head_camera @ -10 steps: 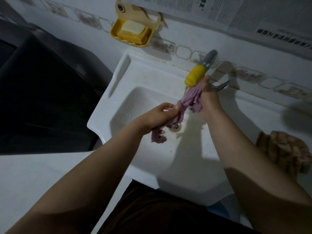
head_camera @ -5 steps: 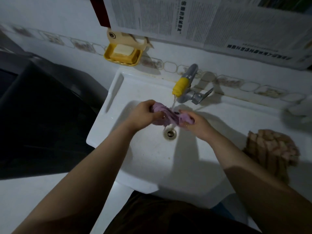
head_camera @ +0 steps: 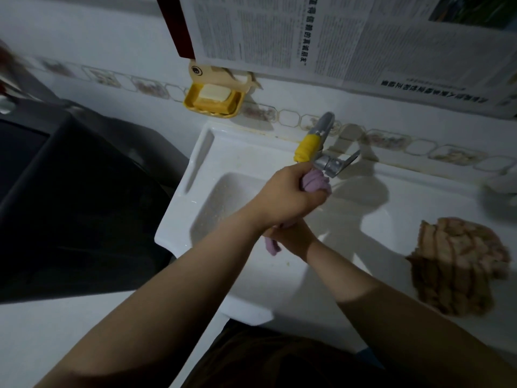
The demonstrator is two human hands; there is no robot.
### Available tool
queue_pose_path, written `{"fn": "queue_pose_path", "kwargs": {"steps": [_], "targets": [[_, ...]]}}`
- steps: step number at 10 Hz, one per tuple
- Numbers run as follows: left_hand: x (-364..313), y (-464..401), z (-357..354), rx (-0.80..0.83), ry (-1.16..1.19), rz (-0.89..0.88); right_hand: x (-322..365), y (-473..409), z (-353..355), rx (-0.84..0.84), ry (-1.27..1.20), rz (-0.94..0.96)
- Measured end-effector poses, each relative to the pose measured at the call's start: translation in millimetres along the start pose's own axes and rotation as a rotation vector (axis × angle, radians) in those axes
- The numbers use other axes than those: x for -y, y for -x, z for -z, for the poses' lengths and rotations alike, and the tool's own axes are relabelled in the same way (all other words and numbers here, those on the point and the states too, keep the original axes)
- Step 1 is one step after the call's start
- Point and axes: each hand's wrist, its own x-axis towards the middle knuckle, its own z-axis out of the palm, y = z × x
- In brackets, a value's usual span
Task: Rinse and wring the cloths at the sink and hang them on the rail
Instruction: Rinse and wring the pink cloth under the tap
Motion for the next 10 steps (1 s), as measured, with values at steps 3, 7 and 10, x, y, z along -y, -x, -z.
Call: {"fn": "queue_pose_path", "kwargs": {"steps": [3, 7, 10], "targets": [[66.1, -13.8, 44.6, -0.127, -0.292, 0.285, -37.8, 8.9, 17.5, -0.123, -0.291, -0.318], [120.8, -31.8, 48.7, -0.079, -0.194, 0.570, -41.0, -11.2, 76.2, 0.014, -0.269, -0.446], [83.1, -27.6, -23.7, -0.242, 0.973, 0.842, 42.6, -26.8, 38.4, -0.455, -0.602, -0.101]]}}
